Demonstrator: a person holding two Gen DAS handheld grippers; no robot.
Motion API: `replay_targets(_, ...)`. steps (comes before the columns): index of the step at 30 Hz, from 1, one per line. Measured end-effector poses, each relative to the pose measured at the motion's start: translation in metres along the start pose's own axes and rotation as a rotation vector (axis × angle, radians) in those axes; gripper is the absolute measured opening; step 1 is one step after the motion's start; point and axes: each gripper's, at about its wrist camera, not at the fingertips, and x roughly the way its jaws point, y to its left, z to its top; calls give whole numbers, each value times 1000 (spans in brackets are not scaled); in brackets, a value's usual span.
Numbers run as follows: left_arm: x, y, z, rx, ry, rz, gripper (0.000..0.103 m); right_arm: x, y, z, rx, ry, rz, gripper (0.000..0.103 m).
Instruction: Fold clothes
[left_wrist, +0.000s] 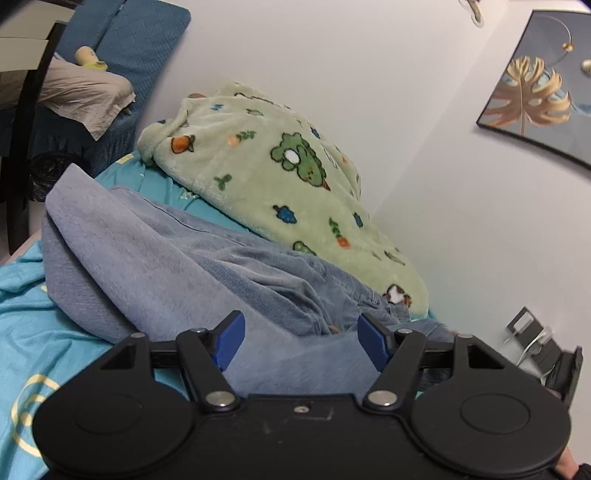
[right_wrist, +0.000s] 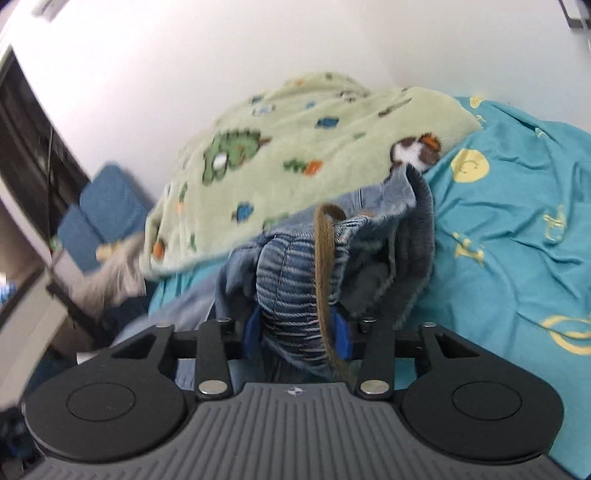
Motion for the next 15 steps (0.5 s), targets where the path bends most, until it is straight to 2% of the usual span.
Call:
replay_targets(6, -18, -5, -1, -5, -26, 3, 65, -10, 3, -19, -7, 171, -50, 4)
replay_targets(10, -28, -6, -4, -4, -31, 8, 65, -13, 1, -28, 40, 194, -110, 4)
replay_targets(12, -30, -6, -6, -8, -24, 14, 65, -19, -2, -30, 87, 173, -127, 9)
replay_targets(15, -31, -6, -10, -18, -14, 21, 65, -22, -20, -36, 315, 166, -68, 17)
